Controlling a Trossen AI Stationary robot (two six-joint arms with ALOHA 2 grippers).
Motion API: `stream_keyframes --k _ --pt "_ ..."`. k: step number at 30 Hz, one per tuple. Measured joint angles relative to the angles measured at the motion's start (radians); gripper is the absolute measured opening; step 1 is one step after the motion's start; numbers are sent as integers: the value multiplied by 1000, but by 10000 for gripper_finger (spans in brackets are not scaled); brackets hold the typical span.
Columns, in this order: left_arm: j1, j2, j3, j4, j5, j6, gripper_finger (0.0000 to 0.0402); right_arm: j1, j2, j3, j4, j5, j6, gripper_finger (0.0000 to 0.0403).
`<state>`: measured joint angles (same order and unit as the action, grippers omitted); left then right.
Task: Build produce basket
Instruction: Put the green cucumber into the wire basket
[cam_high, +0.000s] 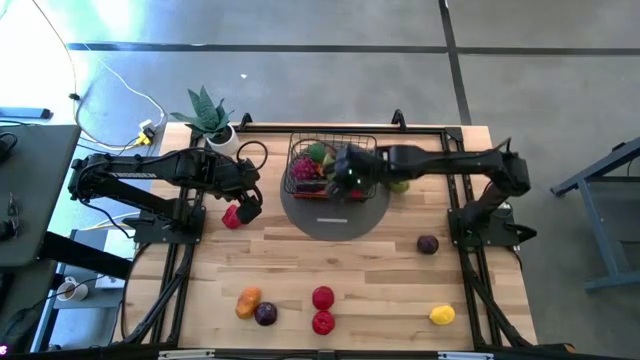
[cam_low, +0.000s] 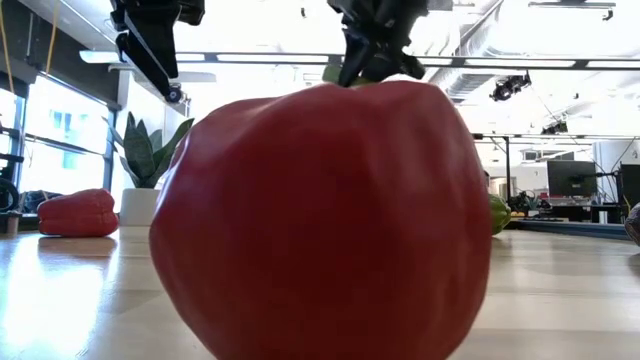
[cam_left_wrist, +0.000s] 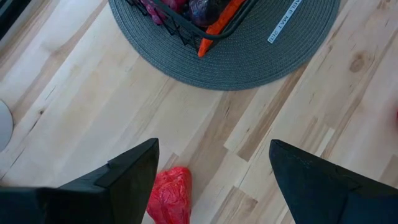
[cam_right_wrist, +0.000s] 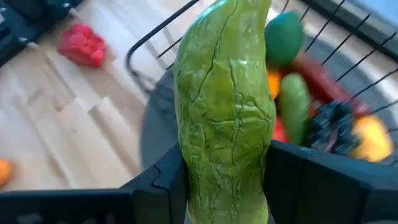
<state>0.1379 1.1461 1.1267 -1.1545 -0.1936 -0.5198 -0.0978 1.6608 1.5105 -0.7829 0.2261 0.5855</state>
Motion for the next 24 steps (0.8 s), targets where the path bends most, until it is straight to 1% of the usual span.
stream_keyframes --k 5,13,20,24 --pt "0 0 0 0 1 0 296 -97 0 0 -2 -39 -177 134" --pt "0 0 0 0 2 0 296 -243 7 0 1 -39 -491 134" --pt "0 0 0 0 1 -3 296 -311 73 0 16 -51 -673 134" --pt "0 0 0 0 1 -3 296 -331 121 0 7 -65 -722 134"
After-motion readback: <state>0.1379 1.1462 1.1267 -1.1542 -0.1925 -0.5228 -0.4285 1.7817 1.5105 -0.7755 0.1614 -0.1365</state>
